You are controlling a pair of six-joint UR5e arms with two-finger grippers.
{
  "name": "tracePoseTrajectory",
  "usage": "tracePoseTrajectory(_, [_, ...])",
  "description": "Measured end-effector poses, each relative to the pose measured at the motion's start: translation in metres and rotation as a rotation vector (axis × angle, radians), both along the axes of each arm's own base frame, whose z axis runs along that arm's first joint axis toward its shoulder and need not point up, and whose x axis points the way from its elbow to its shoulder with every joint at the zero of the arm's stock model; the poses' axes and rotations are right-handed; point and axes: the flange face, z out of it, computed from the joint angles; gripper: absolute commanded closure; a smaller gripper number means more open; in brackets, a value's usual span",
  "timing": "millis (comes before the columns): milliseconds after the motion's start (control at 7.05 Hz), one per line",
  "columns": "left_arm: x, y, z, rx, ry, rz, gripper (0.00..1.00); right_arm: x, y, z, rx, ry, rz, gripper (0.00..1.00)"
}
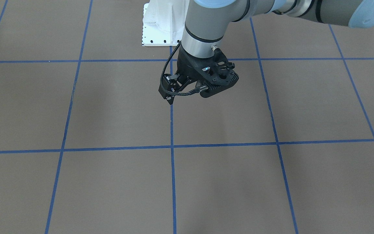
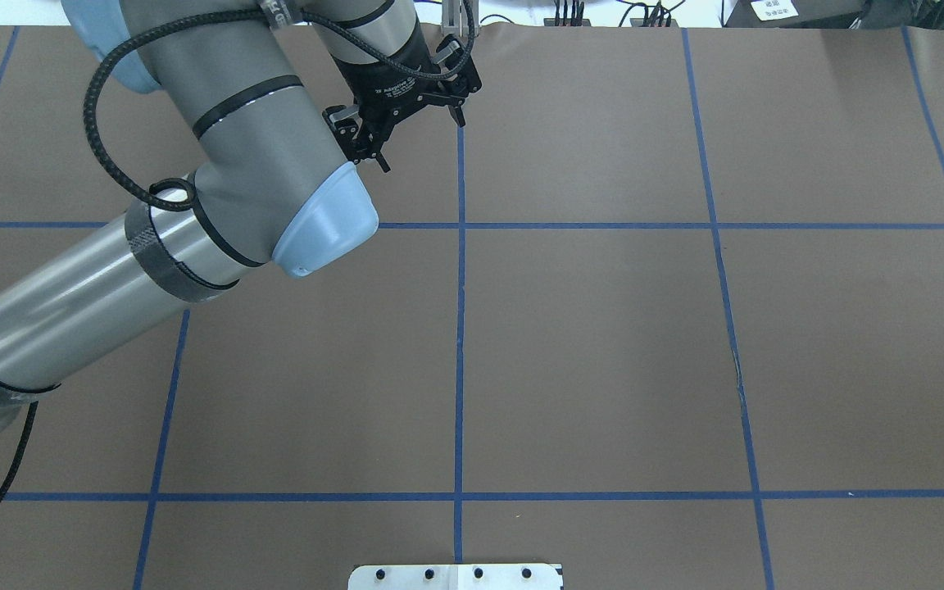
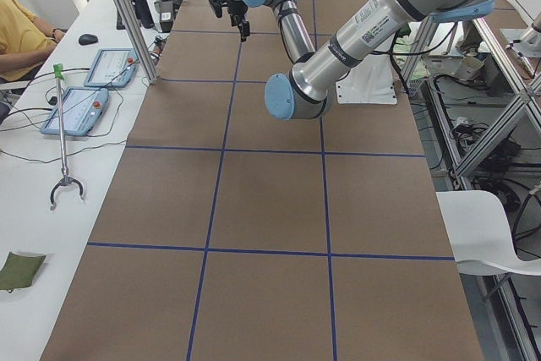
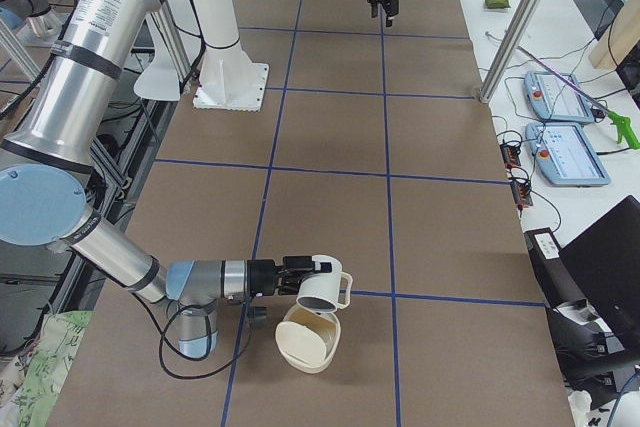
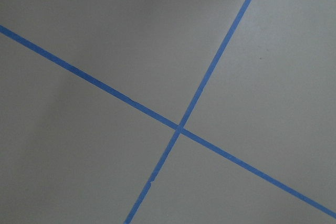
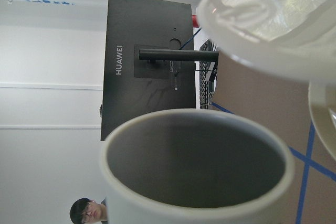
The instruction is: Left arm hands cup to right arm to dump lemon
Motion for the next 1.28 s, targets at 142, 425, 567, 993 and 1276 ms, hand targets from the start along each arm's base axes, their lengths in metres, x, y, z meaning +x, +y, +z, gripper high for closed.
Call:
tracePoseTrajectory(142, [-0.002, 0.0, -0.004, 0.005, 0.004, -0.003, 0.0, 0.0, -0.001, 0.0, -0.004, -0.088, 0.002, 0.79])
tracePoseTrajectory(425, [-0.011, -0.001, -0.011, 0.017, 0.013, -0.014, 0.0, 0.0, -0.003, -0.001, -0.021, -0.235, 0.011, 0.78])
tracePoseTrajectory(567, [-0.015, -0.002, -0.013, 0.023, 0.016, -0.021, 0.0, 0.001, -0.005, -0.001, -0.029, -0.297, 0.021, 0.77])
tracePoseTrajectory(993, [-0.024, -0.005, -0.021, 0.041, 0.021, -0.037, 0.0, 0.014, -0.003, -0.001, -0.052, -0.481, 0.065, 0.76])
tracePoseTrajectory(1276, [-0.025, -0.004, -0.028, 0.05, 0.026, -0.038, 0.0, 0.023, 0.006, 0.003, -0.041, -0.59, 0.061, 0.75])
